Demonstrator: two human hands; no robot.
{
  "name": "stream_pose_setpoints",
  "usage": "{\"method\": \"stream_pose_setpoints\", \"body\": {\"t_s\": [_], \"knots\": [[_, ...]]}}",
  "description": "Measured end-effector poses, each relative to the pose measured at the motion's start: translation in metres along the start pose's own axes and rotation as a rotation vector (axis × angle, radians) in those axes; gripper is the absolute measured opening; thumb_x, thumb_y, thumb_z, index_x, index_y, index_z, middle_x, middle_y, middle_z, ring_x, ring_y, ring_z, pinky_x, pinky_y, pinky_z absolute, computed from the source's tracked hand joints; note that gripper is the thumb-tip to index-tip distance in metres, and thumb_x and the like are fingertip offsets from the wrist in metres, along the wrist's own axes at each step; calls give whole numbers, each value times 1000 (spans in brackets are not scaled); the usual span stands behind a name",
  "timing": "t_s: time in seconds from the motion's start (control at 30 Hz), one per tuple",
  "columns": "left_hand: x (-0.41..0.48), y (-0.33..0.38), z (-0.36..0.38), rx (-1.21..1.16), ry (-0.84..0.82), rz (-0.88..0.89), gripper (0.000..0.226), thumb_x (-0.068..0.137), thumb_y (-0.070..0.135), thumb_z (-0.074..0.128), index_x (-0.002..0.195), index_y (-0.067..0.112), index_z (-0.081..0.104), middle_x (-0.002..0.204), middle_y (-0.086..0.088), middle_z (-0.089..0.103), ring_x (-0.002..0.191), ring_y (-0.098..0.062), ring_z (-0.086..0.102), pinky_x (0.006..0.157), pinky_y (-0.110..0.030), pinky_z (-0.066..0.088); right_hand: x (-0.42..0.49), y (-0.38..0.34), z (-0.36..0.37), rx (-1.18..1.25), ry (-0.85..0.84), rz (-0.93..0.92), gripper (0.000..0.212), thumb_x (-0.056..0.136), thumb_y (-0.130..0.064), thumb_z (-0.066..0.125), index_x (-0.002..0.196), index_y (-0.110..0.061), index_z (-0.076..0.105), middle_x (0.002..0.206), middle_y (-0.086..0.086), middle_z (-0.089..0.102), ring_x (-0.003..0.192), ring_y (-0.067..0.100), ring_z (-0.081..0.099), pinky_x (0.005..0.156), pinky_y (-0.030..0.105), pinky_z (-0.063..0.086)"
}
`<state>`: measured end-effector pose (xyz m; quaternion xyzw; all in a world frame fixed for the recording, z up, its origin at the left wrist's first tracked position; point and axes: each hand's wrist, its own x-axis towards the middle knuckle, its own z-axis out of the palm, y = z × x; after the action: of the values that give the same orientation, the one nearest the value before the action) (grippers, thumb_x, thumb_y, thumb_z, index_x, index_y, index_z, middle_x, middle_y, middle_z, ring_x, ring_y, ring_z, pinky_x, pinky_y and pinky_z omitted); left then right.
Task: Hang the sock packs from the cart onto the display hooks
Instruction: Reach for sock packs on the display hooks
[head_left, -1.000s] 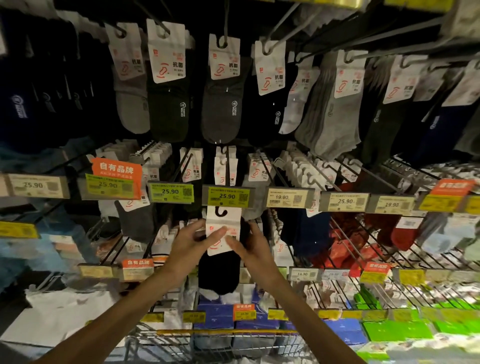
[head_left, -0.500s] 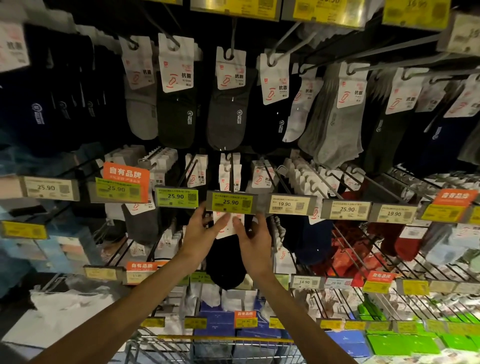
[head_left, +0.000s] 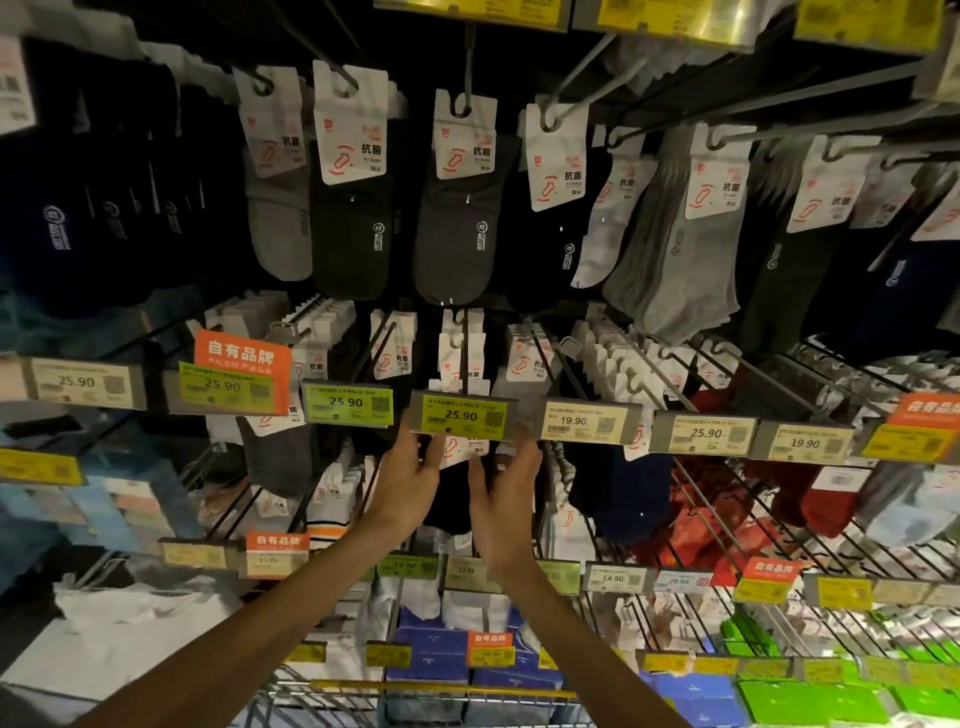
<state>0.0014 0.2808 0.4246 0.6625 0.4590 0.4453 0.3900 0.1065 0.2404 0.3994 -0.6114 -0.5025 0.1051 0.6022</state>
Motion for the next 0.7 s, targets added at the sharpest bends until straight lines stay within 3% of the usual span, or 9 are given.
{"method": "stream_pose_setpoints", "body": {"t_s": [0.07, 0.1, 0.23, 0.33, 0.43, 0.53, 0.63, 0.7], "knots": [[-4, -12, -3, 11, 10, 46, 48, 101, 17, 50, 145, 25, 33, 133, 1, 56, 124, -18, 55, 106, -33, 46, -15, 5, -6, -110, 42, -132, 42, 92, -5, 59, 129, -15, 41, 132, 4, 36, 123, -6, 35, 101, 10, 33], [-6, -15, -6, 44, 25, 66, 51, 100, 17, 52, 145, 28, 30, 135, -1, 51, 126, -20, 53, 107, -41, 45, -22, 9, -9, -142, 26, -200, 41, 91, -2, 59, 127, -14, 44, 131, 4, 36, 123, 0, 36, 102, 15, 34], [-16, -23, -11, 154, 145, 159, 50, 93, 2, 56, 136, 24, 43, 123, 0, 44, 110, -18, 55, 93, -36, 48, -25, 19, -9, -245, -169, -395, 47, 89, -1, 53, 135, -13, 48, 134, 8, 43, 124, 22, 44, 101, 36, 41], [-15, -24, -11, 175, 174, 218, 50, 87, -9, 55, 114, 33, 50, 108, 6, 47, 92, -6, 56, 79, -28, 48, -3, 18, 4, -447, -216, -431, 55, 88, -4, 53, 141, -15, 46, 142, 14, 44, 129, 31, 42, 107, 39, 39], [-12, -28, -9, 196, 188, 186, 51, 84, -12, 54, 108, 33, 52, 101, 7, 47, 83, 0, 56, 71, -18, 45, 21, 10, 20, -638, -318, -322, 51, 86, -11, 60, 135, -17, 48, 136, 12, 49, 122, 34, 44, 101, 44, 42], [-8, -30, -9, 184, 188, 149, 43, 86, -15, 51, 110, 20, 59, 101, -1, 50, 80, 5, 55, 65, -6, 42, 42, 10, 37, -629, -436, -123, 19, 91, -14, 55, 110, -11, 60, 113, 13, 60, 105, 34, 55, 84, 41, 45], [-2, -33, -10, 185, 170, 109, 39, 87, -16, 50, 107, 17, 58, 99, -8, 53, 81, 13, 52, 63, -1, 39, 62, 21, 50, -498, -496, 108, 22, 96, -17, 50, 105, -3, 64, 112, 22, 62, 110, 37, 56, 93, 42, 45], [2, -40, -11, 182, 147, 76, 43, 87, -15, 52, 110, 21, 58, 99, -6, 54, 88, 6, 56, 66, -1, 38, 68, 19, 48, -364, -594, 323, 18, 99, -19, 51, 97, -6, 64, 109, 21, 62, 105, 32, 56, 96, 42, 46]]}}
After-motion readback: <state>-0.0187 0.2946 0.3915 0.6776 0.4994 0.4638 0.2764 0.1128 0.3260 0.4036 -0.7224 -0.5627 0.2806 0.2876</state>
